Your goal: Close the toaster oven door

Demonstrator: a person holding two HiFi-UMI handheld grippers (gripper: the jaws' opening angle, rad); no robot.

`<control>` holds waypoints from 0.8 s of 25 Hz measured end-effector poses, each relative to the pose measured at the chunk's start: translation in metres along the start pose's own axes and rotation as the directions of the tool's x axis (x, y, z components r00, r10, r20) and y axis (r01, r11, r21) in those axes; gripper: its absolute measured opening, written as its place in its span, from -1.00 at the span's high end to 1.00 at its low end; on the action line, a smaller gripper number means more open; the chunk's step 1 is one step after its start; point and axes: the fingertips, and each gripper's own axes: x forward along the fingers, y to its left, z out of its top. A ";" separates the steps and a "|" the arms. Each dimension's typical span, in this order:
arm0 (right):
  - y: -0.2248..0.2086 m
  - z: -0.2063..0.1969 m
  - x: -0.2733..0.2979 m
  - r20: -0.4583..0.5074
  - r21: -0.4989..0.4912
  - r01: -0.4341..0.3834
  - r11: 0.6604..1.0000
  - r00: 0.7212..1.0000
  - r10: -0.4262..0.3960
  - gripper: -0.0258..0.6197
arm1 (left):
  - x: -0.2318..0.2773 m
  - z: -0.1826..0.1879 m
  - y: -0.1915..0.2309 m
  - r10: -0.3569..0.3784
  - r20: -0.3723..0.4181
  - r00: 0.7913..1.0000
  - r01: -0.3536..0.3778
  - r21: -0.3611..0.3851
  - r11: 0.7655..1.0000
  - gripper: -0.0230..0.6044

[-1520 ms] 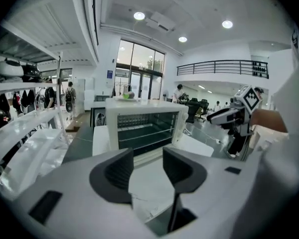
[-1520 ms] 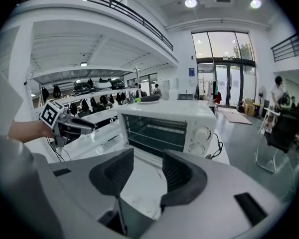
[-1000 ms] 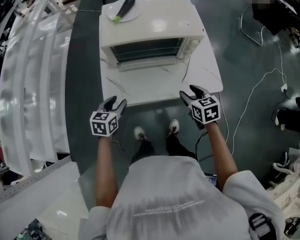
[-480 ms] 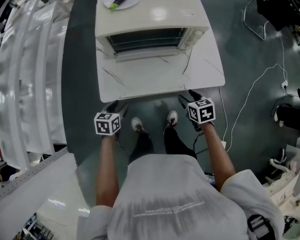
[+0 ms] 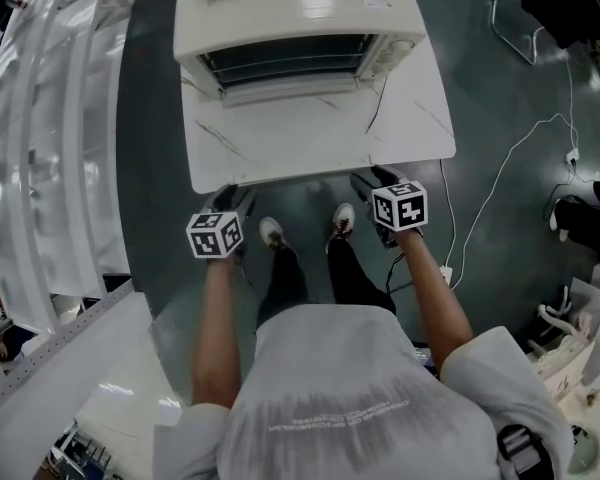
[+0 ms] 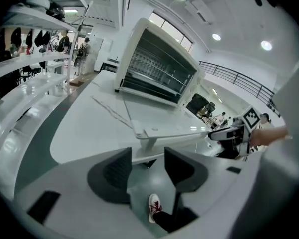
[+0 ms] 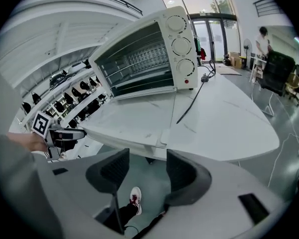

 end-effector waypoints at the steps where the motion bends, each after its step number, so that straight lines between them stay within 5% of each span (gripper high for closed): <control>1: -0.001 0.002 0.001 0.009 0.009 -0.001 1.000 1.000 0.001 0.20 | 0.001 0.001 0.001 0.002 0.006 1.000 -0.002 -0.007 1.000 0.26; 8: -0.003 0.007 0.009 0.035 0.030 0.011 0.999 0.999 -0.012 0.24 | 0.005 0.013 0.008 -0.004 0.054 0.999 0.006 -0.051 0.999 0.27; 14: -0.008 0.003 0.009 -0.001 0.022 0.058 0.998 0.998 -0.058 0.47 | 0.008 0.012 -0.002 -0.023 0.024 0.999 0.023 0.007 1.000 0.56; 20: 0.001 0.008 0.002 0.005 -0.023 0.058 0.998 0.998 -0.058 0.58 | 0.004 0.018 -0.004 -0.002 0.013 1.000 0.002 0.025 1.000 0.57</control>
